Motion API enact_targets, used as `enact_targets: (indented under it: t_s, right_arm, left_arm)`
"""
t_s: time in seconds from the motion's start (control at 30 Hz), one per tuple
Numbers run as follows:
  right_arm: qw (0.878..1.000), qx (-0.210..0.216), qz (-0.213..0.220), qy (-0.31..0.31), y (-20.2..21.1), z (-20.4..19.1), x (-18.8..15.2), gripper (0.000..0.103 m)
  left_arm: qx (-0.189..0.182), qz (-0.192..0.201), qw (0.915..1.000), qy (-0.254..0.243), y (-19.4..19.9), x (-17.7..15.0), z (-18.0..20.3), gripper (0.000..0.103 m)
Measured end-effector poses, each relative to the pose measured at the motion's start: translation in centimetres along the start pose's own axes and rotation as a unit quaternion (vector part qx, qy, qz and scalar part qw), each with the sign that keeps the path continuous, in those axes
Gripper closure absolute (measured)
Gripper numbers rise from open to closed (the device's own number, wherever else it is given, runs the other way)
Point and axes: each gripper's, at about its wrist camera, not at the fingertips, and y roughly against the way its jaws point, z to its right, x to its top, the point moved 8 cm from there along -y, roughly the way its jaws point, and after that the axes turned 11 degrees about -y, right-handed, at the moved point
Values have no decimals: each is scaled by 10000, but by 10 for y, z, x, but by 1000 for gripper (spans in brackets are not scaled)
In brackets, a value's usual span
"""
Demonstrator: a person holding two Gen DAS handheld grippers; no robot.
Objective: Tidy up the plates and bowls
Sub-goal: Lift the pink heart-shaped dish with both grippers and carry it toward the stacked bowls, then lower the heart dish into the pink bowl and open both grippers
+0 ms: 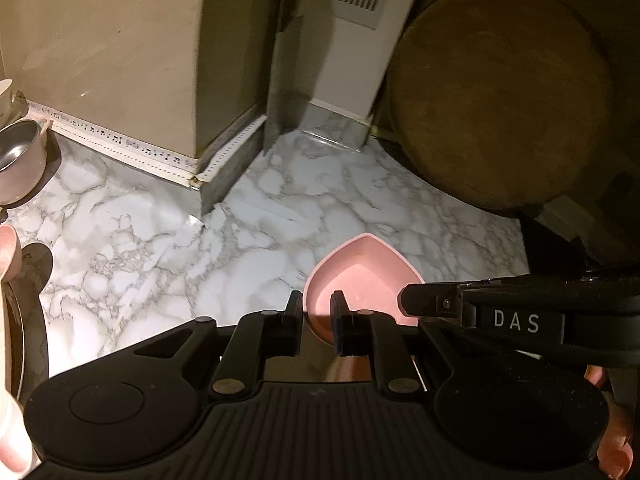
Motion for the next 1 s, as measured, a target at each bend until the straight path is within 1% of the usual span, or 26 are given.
enact_targets:
  t_s: [0.2,0.4,0.7,0.83,1.0]
  right_arm:
    - [10000,-12,55,1,18,10,-14,101]
    - [10000,-37,32,-11,26,20,-26,101]
    - [9998,-93,-90,-131,24,41,-44,101]
    - [9996,-134,-153,-201,20,52,-49,101]
    - [9993,-139,-214,-278,13,60,-52,101]
  left_arm:
    - [-24,-20,9999,-99,11,-9,19,89]
    - [-56,-129,9997,-210,12,-21,33,89]
    - [-123,-386,9984,-404,0,-38,54,89]
    - [-151,-477,9974,-522,-7,-40,62,89]
    - [-153,-698,9954,-631,-23,-44,64,89]
